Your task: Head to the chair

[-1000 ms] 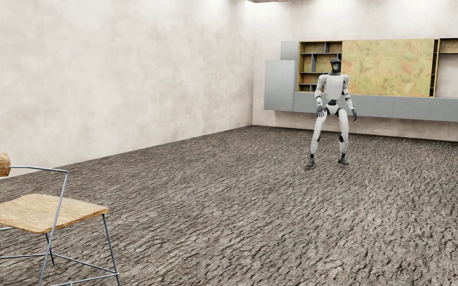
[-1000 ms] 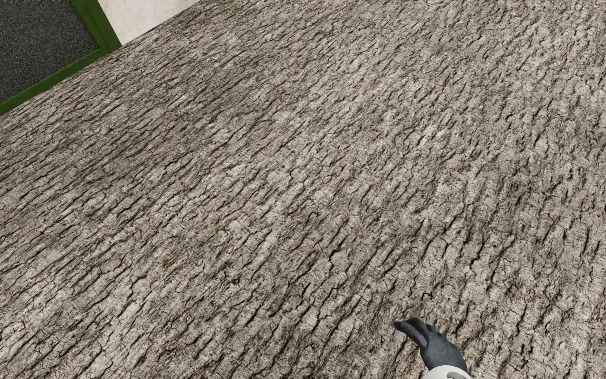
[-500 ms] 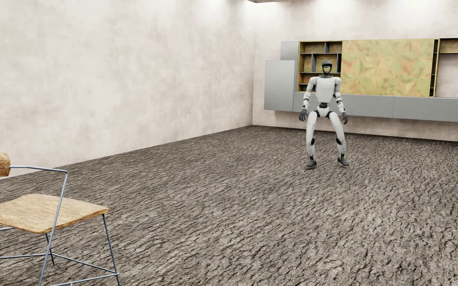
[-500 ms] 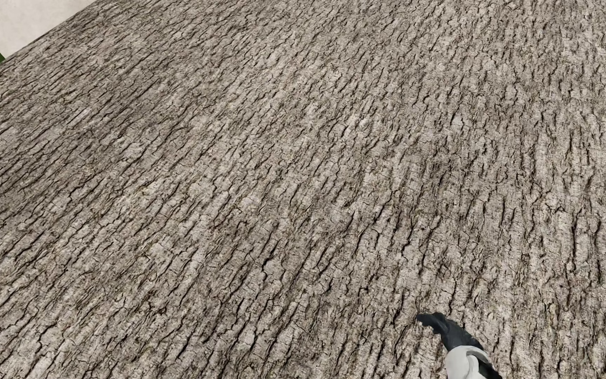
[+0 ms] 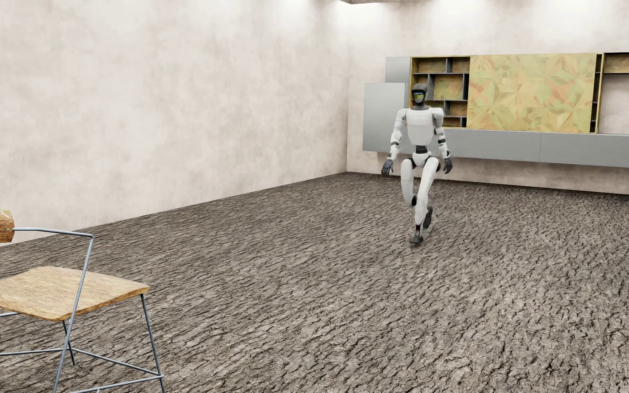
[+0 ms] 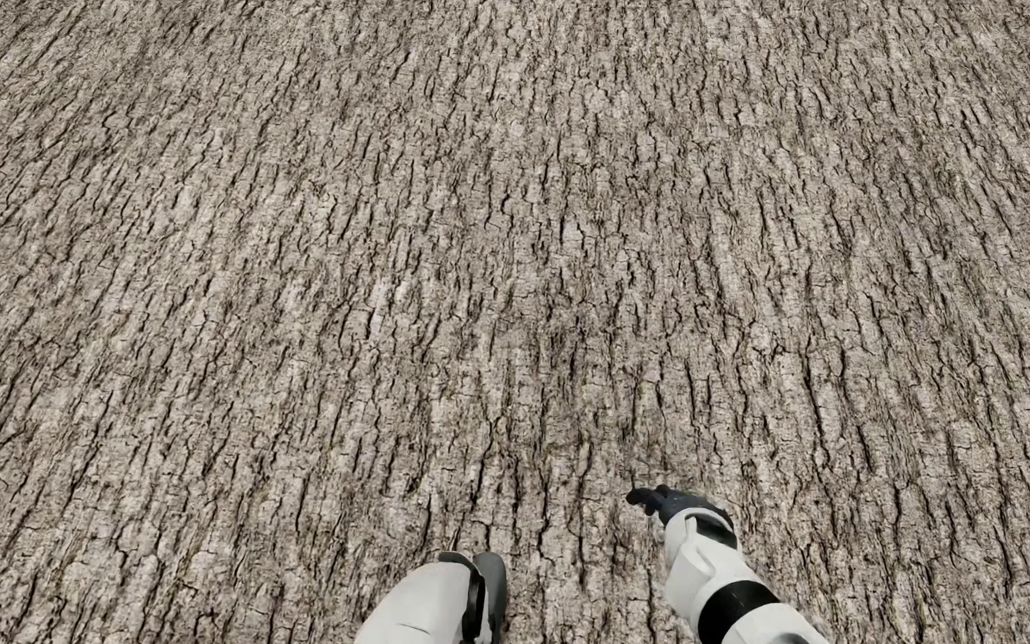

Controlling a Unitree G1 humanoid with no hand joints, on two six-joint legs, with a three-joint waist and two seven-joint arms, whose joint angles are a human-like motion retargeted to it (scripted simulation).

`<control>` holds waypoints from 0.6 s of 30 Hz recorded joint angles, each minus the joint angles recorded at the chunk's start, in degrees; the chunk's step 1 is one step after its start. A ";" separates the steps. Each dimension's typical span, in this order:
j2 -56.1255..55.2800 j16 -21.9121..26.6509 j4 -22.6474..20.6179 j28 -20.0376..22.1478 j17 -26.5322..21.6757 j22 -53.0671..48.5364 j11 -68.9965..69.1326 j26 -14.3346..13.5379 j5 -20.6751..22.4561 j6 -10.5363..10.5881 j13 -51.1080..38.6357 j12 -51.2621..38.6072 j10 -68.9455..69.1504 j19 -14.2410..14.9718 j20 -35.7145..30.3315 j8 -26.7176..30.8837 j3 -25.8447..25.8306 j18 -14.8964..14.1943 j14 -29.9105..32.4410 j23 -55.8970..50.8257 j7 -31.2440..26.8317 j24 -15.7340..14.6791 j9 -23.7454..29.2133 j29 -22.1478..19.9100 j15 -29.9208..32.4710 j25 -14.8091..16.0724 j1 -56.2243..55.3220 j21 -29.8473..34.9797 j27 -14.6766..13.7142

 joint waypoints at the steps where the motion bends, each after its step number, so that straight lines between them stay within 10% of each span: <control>1: -7.05 1.00 -0.36 -0.89 -0.22 0.68 11.35 0.09 -2.59 -0.13 4.07 -1.91 0.21 1.17 -0.44 -1.04 -0.25 -0.09 -3.42 2.42 -0.12 1.20 0.35 0.93 2.01 1.24 3.74 1.13 -0.16; 4: -28.48 2.29 -1.65 3.57 -1.28 -3.57 20.88 -3.54 -9.04 -0.12 17.25 -7.35 -7.91 -6.95 0.05 -4.16 -3.25 -3.44 -9.60 4.73 -1.09 0.67 0.18 5.56 -7.25 4.95 18.77 2.71 -0.73; 7: -40.11 4.16 -3.21 8.47 -4.43 -7.73 -3.67 -11.18 -9.35 0.63 34.04 -11.03 -15.00 -6.57 -1.53 -6.20 -7.17 -5.09 -14.84 -0.19 -3.74 -5.01 -1.48 7.01 -8.28 10.23 33.35 -4.42 -1.39; 10: -39.34 9.43 -2.79 6.72 -3.14 -10.50 -39.25 -14.45 -11.24 0.65 52.25 -17.14 -18.88 -7.52 -7.42 -5.78 -10.66 -7.26 -19.65 -10.49 -7.25 -5.13 -3.50 2.47 -5.60 11.18 46.72 -20.64 -2.16; 12: -38.03 11.40 1.41 6.98 3.20 -12.14 -35.83 -12.82 -12.47 1.08 57.98 -20.16 -13.43 -11.88 -7.05 -8.62 -12.63 -8.91 -15.05 -15.28 -9.49 -5.13 -4.24 -3.29 0.83 9.68 51.60 -31.19 -1.23; 15: -34.28 8.56 10.74 11.93 7.88 -13.46 -17.10 -9.96 -8.33 3.38 48.58 -18.08 18.74 -12.61 -1.21 -10.98 -13.86 -10.75 15.64 -12.77 -10.20 -8.33 -3.52 -6.15 -8.72 6.46 42.21 -31.98 1.26; 18: -21.62 9.09 14.54 4.74 6.20 -7.06 -20.17 -7.76 -1.82 5.52 31.02 -17.56 36.34 -11.86 -5.64 -11.59 -11.00 -5.86 8.71 -8.41 -7.96 -4.04 -2.82 -1.18 -17.31 0.27 22.68 -19.51 -1.93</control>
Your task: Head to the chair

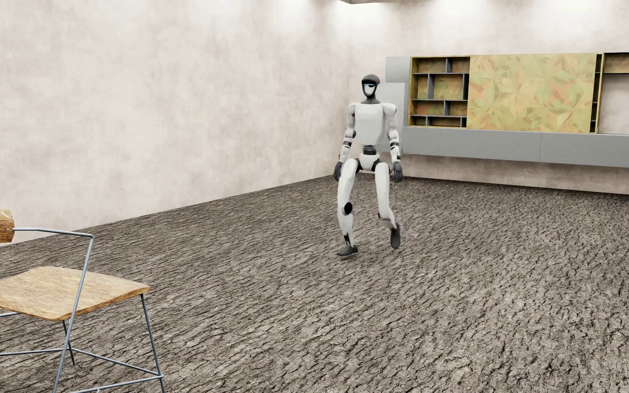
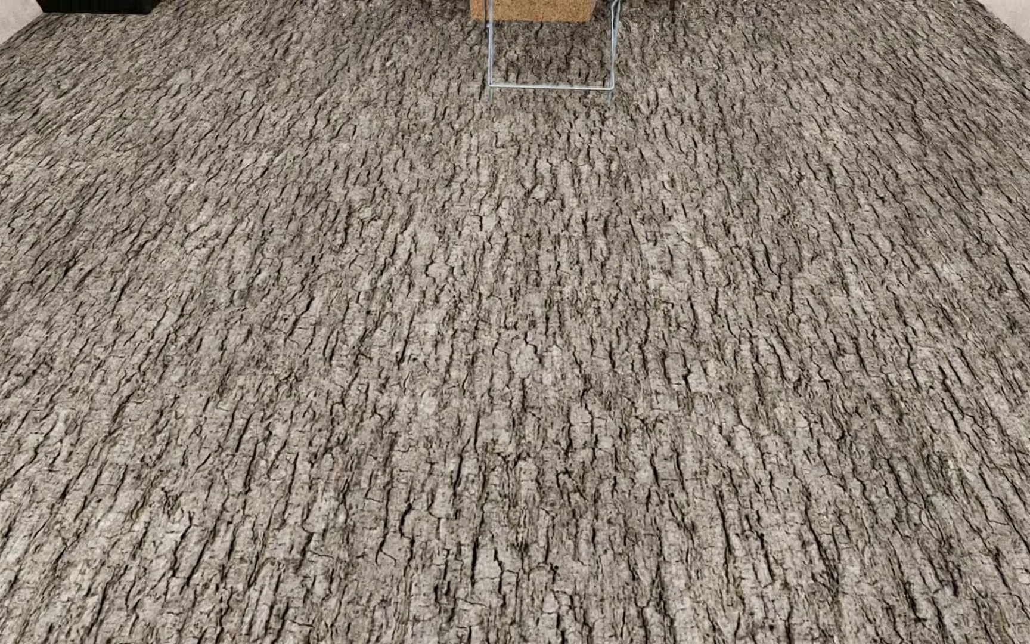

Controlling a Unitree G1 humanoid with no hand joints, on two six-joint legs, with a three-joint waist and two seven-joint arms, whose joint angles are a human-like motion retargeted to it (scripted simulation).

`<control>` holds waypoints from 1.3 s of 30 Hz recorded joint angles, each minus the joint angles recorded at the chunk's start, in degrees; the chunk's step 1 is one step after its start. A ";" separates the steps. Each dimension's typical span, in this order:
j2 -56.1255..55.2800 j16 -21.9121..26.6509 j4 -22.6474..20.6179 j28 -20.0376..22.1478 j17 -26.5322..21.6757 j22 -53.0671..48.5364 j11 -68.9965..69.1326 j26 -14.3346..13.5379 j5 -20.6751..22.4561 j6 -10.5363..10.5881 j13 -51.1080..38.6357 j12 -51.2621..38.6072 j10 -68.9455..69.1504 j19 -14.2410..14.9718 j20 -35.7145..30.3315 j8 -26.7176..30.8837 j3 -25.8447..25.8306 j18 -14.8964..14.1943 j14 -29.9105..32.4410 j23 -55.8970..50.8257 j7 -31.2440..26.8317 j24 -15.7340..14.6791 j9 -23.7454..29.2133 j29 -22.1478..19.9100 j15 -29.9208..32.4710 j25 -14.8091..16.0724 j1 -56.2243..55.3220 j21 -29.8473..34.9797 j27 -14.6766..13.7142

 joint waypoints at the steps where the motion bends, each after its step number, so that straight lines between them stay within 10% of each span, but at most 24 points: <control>1: 4.97 -0.84 -0.61 -1.54 -0.48 2.75 -3.58 1.67 2.14 0.29 -6.49 0.01 -2.88 0.36 -0.38 1.21 1.00 -1.00 -4.13 0.78 2.35 1.91 -0.10 0.78 -1.25 -2.53 -4.93 4.58 -1.03; 4: 17.22 -4.00 -5.41 0.06 -0.58 7.45 -10.33 4.59 5.80 -0.16 -24.12 1.34 -29.37 1.36 4.74 5.87 4.06 -5.02 -6.64 -3.19 4.13 1.88 -0.83 2.29 -6.79 -6.51 -15.57 14.30 -4.89; 8: 31.07 -6.76 -7.13 -0.99 -1.96 8.71 -11.49 5.20 4.51 -0.71 -33.80 5.33 -65.84 4.13 8.58 12.66 7.33 -4.05 -3.13 -18.49 6.05 0.95 -1.59 -5.02 -12.70 -3.06 -16.13 17.18 -10.66; 10: 32.76 -6.80 -6.94 -3.10 -5.10 11.31 0.04 6.45 1.12 -1.00 -29.49 5.89 -49.67 5.12 6.95 12.76 7.93 4.68 0.48 -24.39 9.91 3.74 -1.06 -6.78 -1.37 -2.29 -17.39 16.44 -10.28; 12: 23.94 -6.07 -9.38 -5.25 -7.17 13.79 24.66 6.50 -3.91 -1.97 -20.54 4.63 -37.90 8.96 4.05 12.24 7.60 6.30 -8.01 -26.26 10.14 7.16 -0.03 -7.11 19.89 -0.88 -14.76 13.56 -7.00; 14: 8.85 -4.77 -13.16 -6.02 -6.87 13.26 42.37 4.14 -7.83 -3.34 -13.41 2.17 -37.96 3.12 1.72 11.76 5.58 5.16 -15.16 -19.78 10.08 8.93 0.63 -5.41 17.19 1.80 -7.20 11.52 -1.47; 17: -9.13 -2.80 -17.19 -3.62 -8.00 10.09 33.68 -0.02 -7.88 -3.82 -4.48 -2.44 -42.34 -0.86 -0.89 6.68 1.68 3.69 -21.94 -2.90 6.56 9.21 0.12 4.01 8.61 -1.07 5.51 15.64 5.44; 21: -14.73 1.66 -18.55 -3.78 -11.02 0.78 -15.05 -10.76 -6.31 -3.68 17.06 -6.03 -35.92 7.50 -10.44 3.03 -1.11 4.09 -33.82 -2.80 4.96 7.10 -1.43 15.05 12.70 0.16 18.95 7.55 1.70; 23: -16.59 4.16 -15.39 -2.95 -6.62 -5.06 -10.17 -12.99 -7.87 -3.81 25.81 -5.31 -19.80 -0.25 -11.54 0.31 -1.77 0.61 -27.40 -5.55 3.55 2.61 -1.38 8.55 26.37 3.02 19.71 -2.09 1.43; 25: -19.42 0.91 -12.57 4.06 -3.87 -6.72 7.53 -9.15 -8.41 -2.61 22.68 -4.29 1.70 -4.16 -5.27 1.12 -2.57 -13.19 -7.80 -2.36 0.18 -1.68 0.01 3.81 19.25 1.30 12.03 -4.39 4.18; 26: -18.72 -2.02 -10.10 10.33 -3.88 -4.84 10.47 -6.08 -8.14 -2.04 17.65 -4.42 8.14 -3.33 -1.95 1.68 -2.86 -14.49 -6.05 -0.53 1.23 -2.50 0.65 4.47 15.88 -1.25 7.80 -3.78 5.77; 29: -11.75 -1.80 -1.09 10.75 -2.80 5.21 2.67 -2.71 -3.39 -0.76 2.43 -6.34 6.20 -0.49 -2.98 5.25 -1.83 -7.55 -14.69 -7.53 7.93 1.20 1.14 0.77 14.31 -7.23 -2.69 -1.40 1.65; 34: -4.89 1.60 0.71 1.20 -1.53 8.24 -7.87 -0.77 1.34 0.30 -10.79 -5.11 -35.54 3.67 -1.73 13.55 0.69 -6.59 -14.97 -29.92 13.05 3.44 0.03 -3.73 14.08 -1.38 -1.14 3.95 -14.92; 39: -3.74 -0.16 -2.68 -1.02 -0.21 14.88 -9.40 5.08 0.51 -0.27 -11.33 -8.98 -47.76 8.61 -3.90 17.64 1.16 -2.38 -15.03 -34.98 21.03 6.90 -0.30 -5.88 13.93 0.05 7.12 2.28 -13.67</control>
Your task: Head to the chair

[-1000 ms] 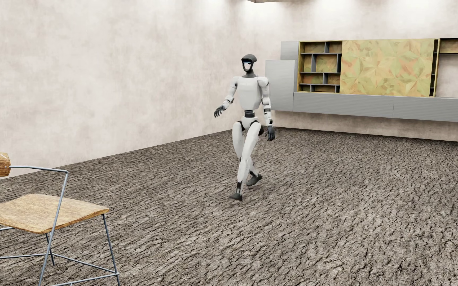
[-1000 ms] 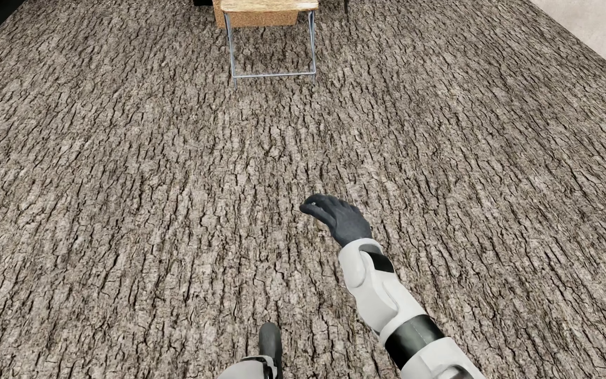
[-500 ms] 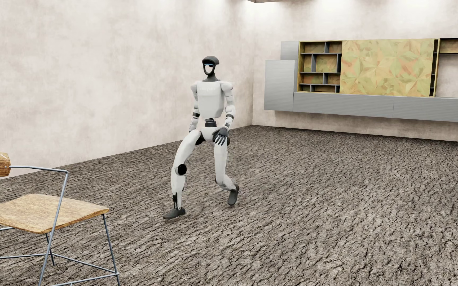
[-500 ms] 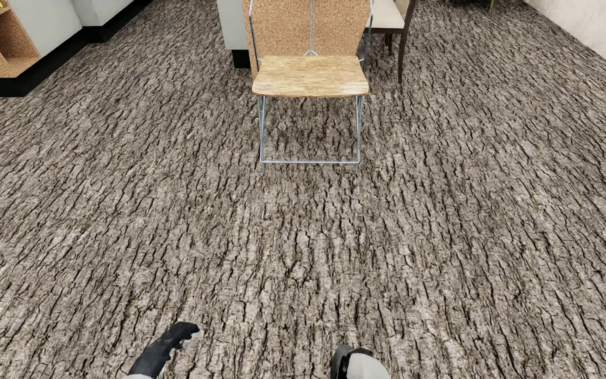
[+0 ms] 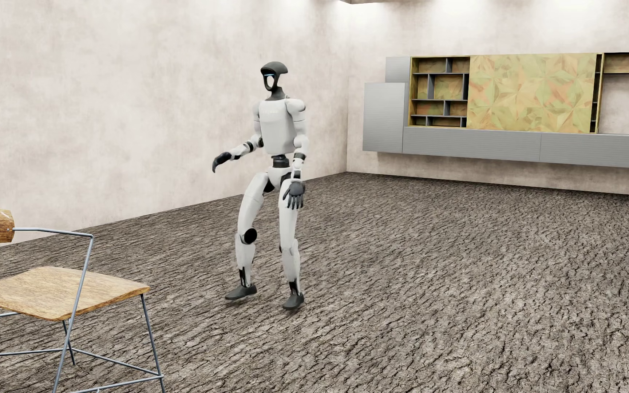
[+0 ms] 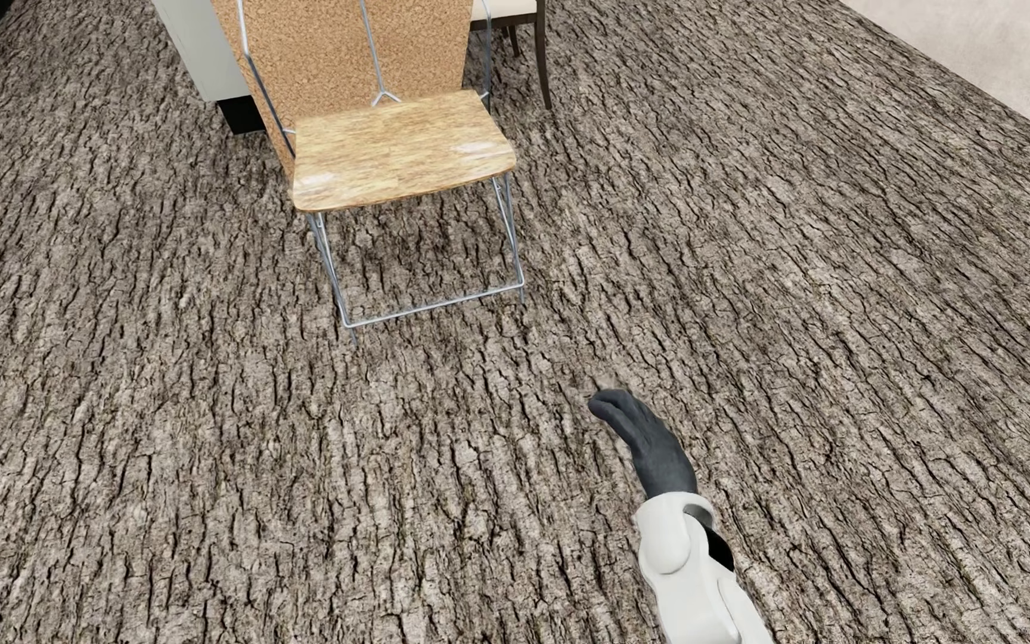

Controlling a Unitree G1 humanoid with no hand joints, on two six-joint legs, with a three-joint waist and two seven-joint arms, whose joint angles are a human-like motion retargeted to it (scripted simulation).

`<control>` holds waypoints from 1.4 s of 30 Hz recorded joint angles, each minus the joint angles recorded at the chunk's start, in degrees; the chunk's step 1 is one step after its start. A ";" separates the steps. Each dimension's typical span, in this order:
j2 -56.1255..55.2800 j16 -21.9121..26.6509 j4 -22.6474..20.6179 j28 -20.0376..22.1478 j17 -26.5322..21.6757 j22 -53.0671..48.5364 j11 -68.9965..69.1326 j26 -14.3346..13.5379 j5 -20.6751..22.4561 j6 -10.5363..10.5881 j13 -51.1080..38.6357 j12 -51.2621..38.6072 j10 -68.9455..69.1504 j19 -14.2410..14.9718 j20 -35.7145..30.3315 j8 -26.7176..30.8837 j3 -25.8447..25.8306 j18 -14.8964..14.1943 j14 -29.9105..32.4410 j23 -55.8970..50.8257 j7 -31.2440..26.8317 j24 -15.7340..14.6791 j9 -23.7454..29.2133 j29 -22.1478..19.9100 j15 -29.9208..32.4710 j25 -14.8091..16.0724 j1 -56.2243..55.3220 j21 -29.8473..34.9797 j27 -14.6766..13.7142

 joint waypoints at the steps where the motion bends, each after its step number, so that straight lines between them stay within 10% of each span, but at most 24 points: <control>1: 0.60 0.58 -0.82 -1.93 -0.50 0.59 -0.31 -1.01 -0.59 -0.42 0.43 -0.68 -2.25 1.87 -2.39 0.21 -0.25 -0.13 0.51 3.06 0.51 1.72 -0.10 0.89 -1.19 -2.29 1.25 0.52 2.23; 4: 2.79 1.68 -3.29 -3.59 -2.34 -0.16 5.69 -3.56 -3.71 -1.76 2.55 -3.01 -7.37 -1.71 -5.44 -2.18 -0.66 -0.28 1.47 17.16 -0.73 3.11 -0.45 8.78 -7.46 -8.87 4.14 3.72 10.06; 9: 13.92 -0.85 -6.90 3.02 -0.85 -4.66 -4.77 -6.29 -8.06 -4.41 11.50 -5.81 -12.77 -0.76 0.08 -12.12 -0.31 -0.39 3.40 39.50 -8.57 -2.83 -2.24 13.72 -9.77 -1.26 5.52 4.74 17.01; 14: 17.07 -2.28 -6.57 5.03 -1.18 -4.25 -7.58 -5.73 -7.99 -5.15 16.39 -1.55 -11.03 -1.47 3.99 -16.57 -0.69 -1.03 2.58 43.10 -12.20 -5.38 -2.77 18.91 -10.21 0.94 4.48 8.12 16.34; 21: 16.93 -1.68 -4.42 -3.44 -2.42 6.28 -7.16 3.45 -6.01 -4.12 7.88 3.41 -9.96 -2.07 4.86 -14.35 -1.39 -1.93 1.15 33.24 -9.52 1.78 -2.83 5.87 -11.31 1.69 5.67 4.74 12.32; 28: 16.35 -2.99 -3.54 1.16 -2.68 -1.04 -6.65 -2.46 -5.15 -3.04 4.56 4.16 -10.51 -2.67 6.03 -14.49 -0.51 -2.57 1.54 24.93 -9.42 1.13 -2.79 3.78 -12.04 1.23 5.43 4.89 8.62; 36: 17.09 -0.89 -4.22 0.94 -2.33 -8.28 -5.71 -6.80 -6.09 -2.26 8.57 1.81 -10.66 -3.35 1.14 -18.83 -0.64 -3.42 1.74 37.30 -13.65 -2.25 -2.39 6.64 -13.76 3.17 4.22 7.71 13.37; 42: 14.51 -0.26 -3.73 2.19 -3.92 -5.71 0.11 -4.93 -6.85 -1.83 10.52 4.02 -2.67 -2.29 2.39 -19.02 -0.44 -3.21 -3.90 41.24 -15.74 -2.27 -1.52 10.56 -20.45 5.86 -0.32 9.31 15.55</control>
